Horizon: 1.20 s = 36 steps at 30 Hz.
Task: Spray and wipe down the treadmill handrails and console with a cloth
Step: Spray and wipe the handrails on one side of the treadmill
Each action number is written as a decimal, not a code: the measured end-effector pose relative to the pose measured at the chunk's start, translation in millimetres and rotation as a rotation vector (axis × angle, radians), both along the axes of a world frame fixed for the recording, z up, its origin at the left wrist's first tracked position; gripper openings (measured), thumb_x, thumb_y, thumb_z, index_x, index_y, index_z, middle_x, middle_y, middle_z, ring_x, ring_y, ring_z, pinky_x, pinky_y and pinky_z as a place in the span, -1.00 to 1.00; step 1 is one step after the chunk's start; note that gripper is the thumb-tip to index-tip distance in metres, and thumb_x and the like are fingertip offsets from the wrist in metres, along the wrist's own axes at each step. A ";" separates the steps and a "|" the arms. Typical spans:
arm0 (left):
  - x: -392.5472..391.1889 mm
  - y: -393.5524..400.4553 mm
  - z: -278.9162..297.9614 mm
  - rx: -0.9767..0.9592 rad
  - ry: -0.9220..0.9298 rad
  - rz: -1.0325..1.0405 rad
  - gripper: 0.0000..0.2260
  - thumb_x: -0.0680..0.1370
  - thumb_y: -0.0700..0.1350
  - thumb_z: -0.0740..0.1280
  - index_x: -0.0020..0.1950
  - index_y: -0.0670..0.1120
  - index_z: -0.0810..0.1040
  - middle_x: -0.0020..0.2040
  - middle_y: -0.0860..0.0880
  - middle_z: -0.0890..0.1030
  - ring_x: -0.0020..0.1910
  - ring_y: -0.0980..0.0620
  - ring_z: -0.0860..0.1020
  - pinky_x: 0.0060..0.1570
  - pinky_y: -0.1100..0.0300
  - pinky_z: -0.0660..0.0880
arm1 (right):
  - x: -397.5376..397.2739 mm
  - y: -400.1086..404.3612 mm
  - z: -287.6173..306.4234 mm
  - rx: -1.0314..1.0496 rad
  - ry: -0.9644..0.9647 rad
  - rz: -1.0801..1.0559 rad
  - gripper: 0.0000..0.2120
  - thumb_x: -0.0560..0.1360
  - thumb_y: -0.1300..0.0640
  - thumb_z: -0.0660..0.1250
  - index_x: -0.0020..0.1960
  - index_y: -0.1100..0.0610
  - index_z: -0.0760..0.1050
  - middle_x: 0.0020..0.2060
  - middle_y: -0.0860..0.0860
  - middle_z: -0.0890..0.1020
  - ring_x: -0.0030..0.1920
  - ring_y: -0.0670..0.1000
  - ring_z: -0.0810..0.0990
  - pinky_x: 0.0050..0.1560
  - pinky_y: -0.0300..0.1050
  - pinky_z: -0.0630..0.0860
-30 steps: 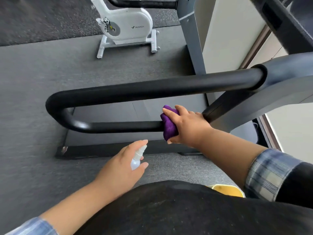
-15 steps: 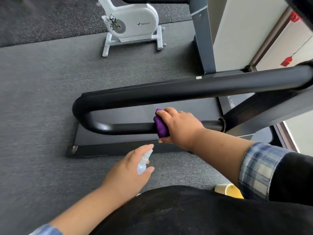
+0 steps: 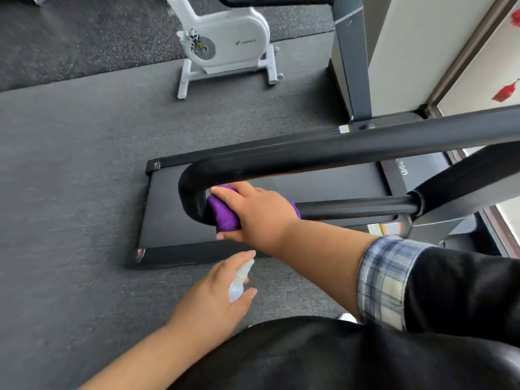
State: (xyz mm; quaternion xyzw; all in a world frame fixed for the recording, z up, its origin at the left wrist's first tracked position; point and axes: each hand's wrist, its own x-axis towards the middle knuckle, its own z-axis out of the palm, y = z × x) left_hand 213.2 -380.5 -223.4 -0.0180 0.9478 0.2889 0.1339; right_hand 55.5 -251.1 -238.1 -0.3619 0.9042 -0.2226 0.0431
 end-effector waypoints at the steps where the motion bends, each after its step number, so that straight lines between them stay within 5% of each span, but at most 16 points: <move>1: -2.8 1.7 0.6 -0.002 0.001 -0.009 -0.28 0.51 0.06 0.44 0.23 0.71 0.03 0.09 0.42 0.44 0.11 0.58 0.33 -0.02 0.67 0.20 | 1.3 3.0 -0.4 0.029 0.021 0.009 -0.16 0.39 -0.39 0.39 0.54 -0.13 0.17 0.43 0.03 0.38 0.17 0.18 0.57 0.09 0.11 0.55; 14: -36.5 85.3 7.5 0.048 0.072 -0.082 -0.33 0.51 0.04 0.45 0.23 0.67 0.11 0.04 0.38 0.50 0.09 0.47 0.41 -0.07 0.63 0.27 | -3.9 200.8 -21.5 0.149 0.091 -0.250 -0.19 0.35 -0.26 0.50 0.51 -0.10 0.30 0.37 0.08 0.43 0.24 0.23 0.54 0.23 0.15 0.48; 19: -29.1 115.7 6.4 0.079 0.066 -0.033 -0.36 0.53 0.07 0.42 0.25 0.67 0.09 0.08 0.43 0.45 0.13 0.46 0.40 -0.06 0.59 0.30 | -0.2 243.3 -44.9 0.111 0.215 -0.260 -0.18 0.35 -0.06 0.58 0.52 -0.10 0.30 0.43 0.14 0.39 0.26 0.30 0.50 0.30 0.22 0.43; 24: -1.0 112.2 2.9 0.061 0.031 0.090 -0.35 0.53 0.07 0.41 0.24 0.68 0.07 0.08 0.39 0.47 0.13 0.47 0.37 -0.05 0.56 0.28 | 11.6 221.7 -60.5 0.074 0.289 -0.355 -0.04 0.28 0.14 0.62 0.54 -0.12 0.20 0.49 0.09 0.29 0.42 0.27 0.34 0.49 0.25 0.19; 30: 39.8 78.4 0.1 0.048 0.017 0.243 -0.34 0.52 0.05 0.43 0.21 0.69 0.09 0.10 0.44 0.46 0.13 0.48 0.39 -0.05 0.57 0.27 | 37.6 145.4 -60.3 -0.098 0.192 -0.502 -0.19 0.39 0.11 0.53 0.52 -0.14 0.21 0.53 0.04 0.20 0.53 0.27 0.13 0.55 0.30 -0.16; 36: 59.5 20.4 -0.1 0.038 0.025 0.240 -0.39 0.51 0.12 0.40 0.25 0.67 0.10 0.15 0.53 0.36 0.12 0.48 0.39 -0.05 0.49 0.30 | 55.0 59.2 -55.9 -0.146 0.125 -0.597 -0.14 0.41 0.13 0.52 0.53 -0.21 0.12 0.53 -0.01 0.09 0.56 0.26 -0.03 0.46 0.42 -0.24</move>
